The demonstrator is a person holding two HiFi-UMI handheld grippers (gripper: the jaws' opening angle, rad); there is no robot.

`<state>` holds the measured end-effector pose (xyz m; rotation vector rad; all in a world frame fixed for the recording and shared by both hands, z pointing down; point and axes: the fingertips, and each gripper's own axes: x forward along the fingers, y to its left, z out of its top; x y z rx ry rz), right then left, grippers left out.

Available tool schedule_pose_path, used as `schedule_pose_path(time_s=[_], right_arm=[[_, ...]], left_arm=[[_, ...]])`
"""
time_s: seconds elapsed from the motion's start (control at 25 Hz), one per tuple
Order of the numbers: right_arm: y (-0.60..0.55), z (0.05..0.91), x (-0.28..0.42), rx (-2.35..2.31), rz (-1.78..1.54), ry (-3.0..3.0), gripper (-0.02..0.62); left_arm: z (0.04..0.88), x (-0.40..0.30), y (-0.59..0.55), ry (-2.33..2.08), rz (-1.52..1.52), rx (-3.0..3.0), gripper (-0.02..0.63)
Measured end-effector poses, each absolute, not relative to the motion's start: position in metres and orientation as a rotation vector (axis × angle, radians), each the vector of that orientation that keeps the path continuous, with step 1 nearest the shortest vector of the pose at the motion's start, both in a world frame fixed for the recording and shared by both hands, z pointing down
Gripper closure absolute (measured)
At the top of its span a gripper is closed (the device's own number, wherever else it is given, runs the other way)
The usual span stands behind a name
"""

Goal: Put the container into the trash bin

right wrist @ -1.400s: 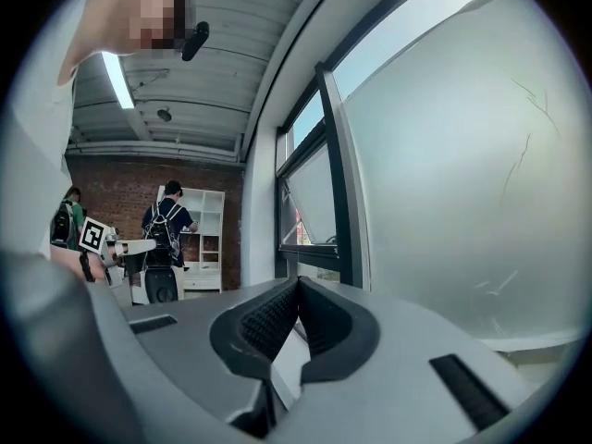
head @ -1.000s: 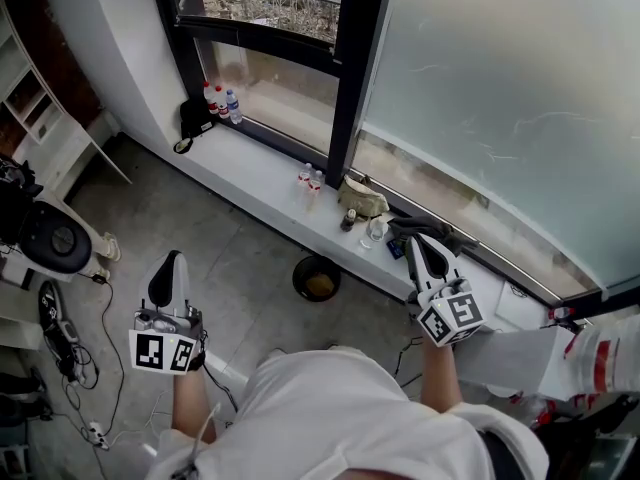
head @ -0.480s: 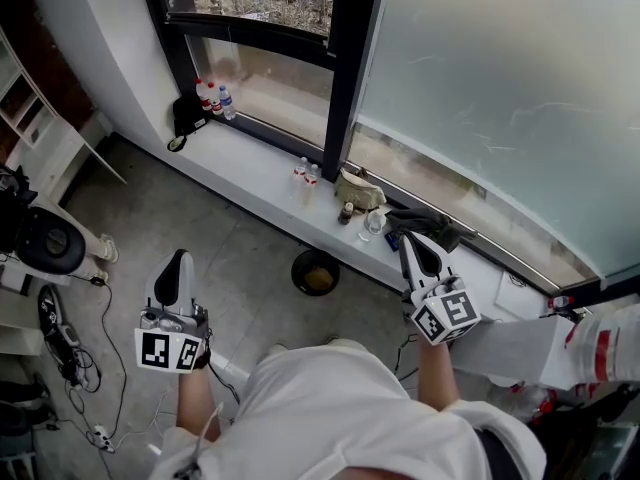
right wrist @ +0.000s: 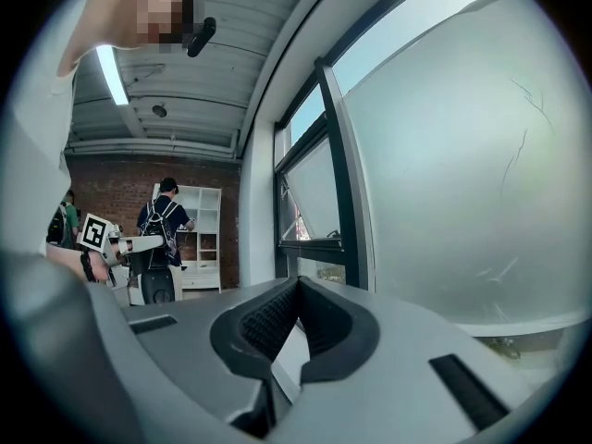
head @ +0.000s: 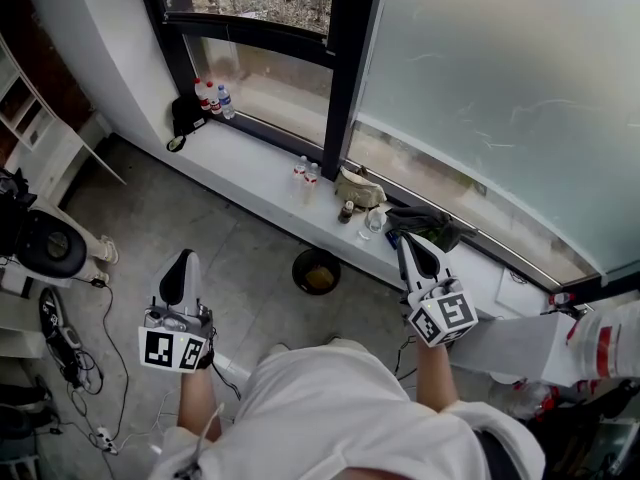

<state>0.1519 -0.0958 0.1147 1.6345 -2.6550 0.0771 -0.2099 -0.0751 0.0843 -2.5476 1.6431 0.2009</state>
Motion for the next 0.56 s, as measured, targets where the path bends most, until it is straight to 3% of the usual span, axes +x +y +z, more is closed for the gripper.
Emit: schedule_pose_path(time_s=[0.56], right_arm=[[-0.0924, 0.1171, 0.1459, 1.645, 0.069, -2.631, 0.595]], left_arm=[[0.0944, -0.2160, -0.0745, 1.654, 0.193, -2.582, 0.588]])
